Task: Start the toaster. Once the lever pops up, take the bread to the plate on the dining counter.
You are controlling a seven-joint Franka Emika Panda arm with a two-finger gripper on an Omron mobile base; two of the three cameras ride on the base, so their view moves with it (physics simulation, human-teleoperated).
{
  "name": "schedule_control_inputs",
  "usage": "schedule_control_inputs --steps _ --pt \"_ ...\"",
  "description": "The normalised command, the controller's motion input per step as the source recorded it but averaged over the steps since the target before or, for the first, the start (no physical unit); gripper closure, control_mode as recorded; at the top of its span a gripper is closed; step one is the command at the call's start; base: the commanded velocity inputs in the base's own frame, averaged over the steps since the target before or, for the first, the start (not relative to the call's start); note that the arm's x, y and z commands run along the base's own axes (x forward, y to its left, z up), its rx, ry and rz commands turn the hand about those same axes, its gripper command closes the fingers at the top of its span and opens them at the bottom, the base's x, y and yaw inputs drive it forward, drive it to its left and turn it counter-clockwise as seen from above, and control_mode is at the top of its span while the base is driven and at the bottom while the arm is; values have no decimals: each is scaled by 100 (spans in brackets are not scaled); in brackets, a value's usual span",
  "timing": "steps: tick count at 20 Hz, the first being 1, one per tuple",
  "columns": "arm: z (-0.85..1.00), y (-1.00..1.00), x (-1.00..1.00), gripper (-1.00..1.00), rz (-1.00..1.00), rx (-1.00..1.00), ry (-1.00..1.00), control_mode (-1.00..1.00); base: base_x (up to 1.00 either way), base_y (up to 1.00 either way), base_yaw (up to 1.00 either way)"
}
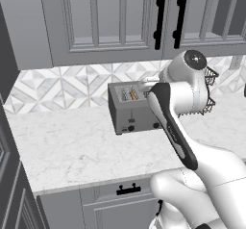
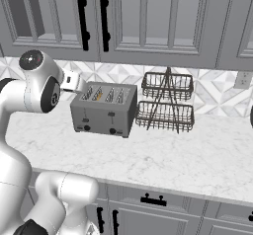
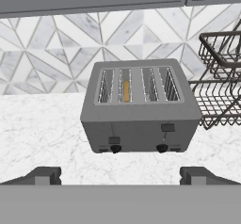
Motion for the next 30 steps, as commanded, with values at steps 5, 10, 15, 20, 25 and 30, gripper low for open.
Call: schedule_control_inputs --steps 5,10,15,20,25,30 --pt "0 0 0 -100 0 0 0 -100 0 0 0" --pt "0 0 0 -100 0 0 0 -100 0 0 0" --pt "0 0 0 -100 0 0 0 -100 0 0 0" --pt "0 0 0 -100 0 0 0 -100 0 0 0" --pt "0 0 0 -100 0 0 0 -100 0 0 0" --pt "0 0 0 -100 0 0 0 -100 0 0 0"
